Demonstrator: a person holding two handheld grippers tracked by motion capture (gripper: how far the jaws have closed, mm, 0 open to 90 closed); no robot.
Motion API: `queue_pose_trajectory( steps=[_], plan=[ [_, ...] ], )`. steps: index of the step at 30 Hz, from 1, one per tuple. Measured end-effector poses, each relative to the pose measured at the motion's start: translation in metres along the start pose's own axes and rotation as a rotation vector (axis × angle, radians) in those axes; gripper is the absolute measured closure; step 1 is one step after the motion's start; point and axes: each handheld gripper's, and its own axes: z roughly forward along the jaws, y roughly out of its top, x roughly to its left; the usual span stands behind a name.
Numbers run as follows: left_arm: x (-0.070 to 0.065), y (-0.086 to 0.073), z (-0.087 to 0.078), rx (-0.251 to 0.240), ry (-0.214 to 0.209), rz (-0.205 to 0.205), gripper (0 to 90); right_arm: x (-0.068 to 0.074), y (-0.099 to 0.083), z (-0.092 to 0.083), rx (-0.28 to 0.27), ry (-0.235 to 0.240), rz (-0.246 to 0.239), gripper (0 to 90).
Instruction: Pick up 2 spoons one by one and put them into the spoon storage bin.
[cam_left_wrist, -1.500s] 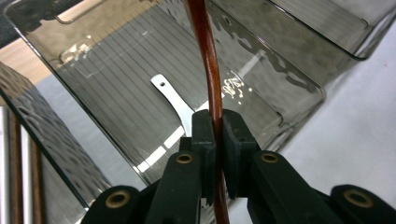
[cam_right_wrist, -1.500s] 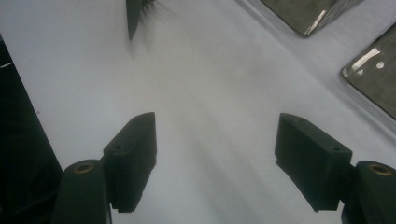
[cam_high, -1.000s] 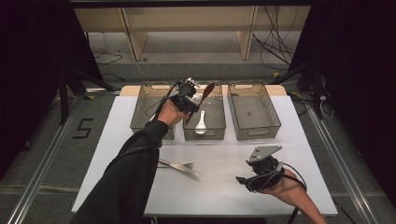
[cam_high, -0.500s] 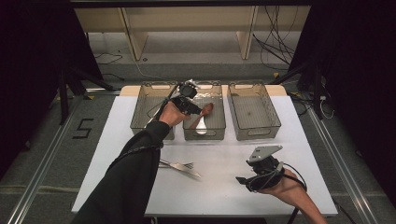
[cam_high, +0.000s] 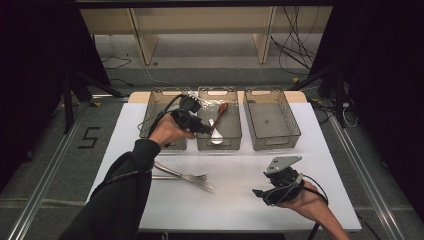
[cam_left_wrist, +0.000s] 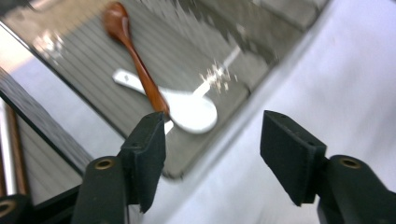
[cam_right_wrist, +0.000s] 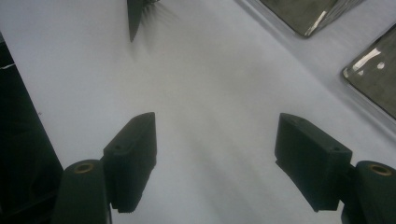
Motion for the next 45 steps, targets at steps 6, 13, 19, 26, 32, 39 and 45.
queue_pose_trajectory(
  steps=[6, 13, 19, 26, 32, 39, 45],
  plan=[
    [-0.003, -0.026, -0.005, 0.012, -0.012, 0.018, 33.4, 0.0, 0.0, 0.001, 0.008, 0.0, 0.005, 30.4],
    [-0.008, -0.047, -0.014, 0.001, -0.037, 0.037, 28.9, 0.0, 0.0, 0.001, 0.008, 0.0, 0.007, 30.4],
    [-0.009, -0.062, -0.02, 0.006, -0.035, 0.055, 27.6, 0.0, 0.0, 0.002, 0.008, -0.002, 0.0, 30.4],
    [-0.005, -0.076, -0.022, 0.039, -0.038, 0.072, 25.7, 0.0, 0.0, 0.001, 0.012, -0.001, -0.001, 30.4],
    [-0.001, -0.086, -0.022, 0.063, -0.036, 0.078, 23.8, 0.0, 0.0, 0.002, 0.009, -0.001, -0.004, 30.4],
    [0.003, -0.096, -0.023, 0.101, -0.04, 0.096, 21.5, -0.001, 0.0, 0.001, 0.009, 0.0, 0.001, 30.4],
    [0.004, -0.105, -0.021, 0.128, -0.022, 0.11, 20.5, 0.0, -0.001, 0.001, 0.008, -0.002, -0.001, 30.4]
  ],
)
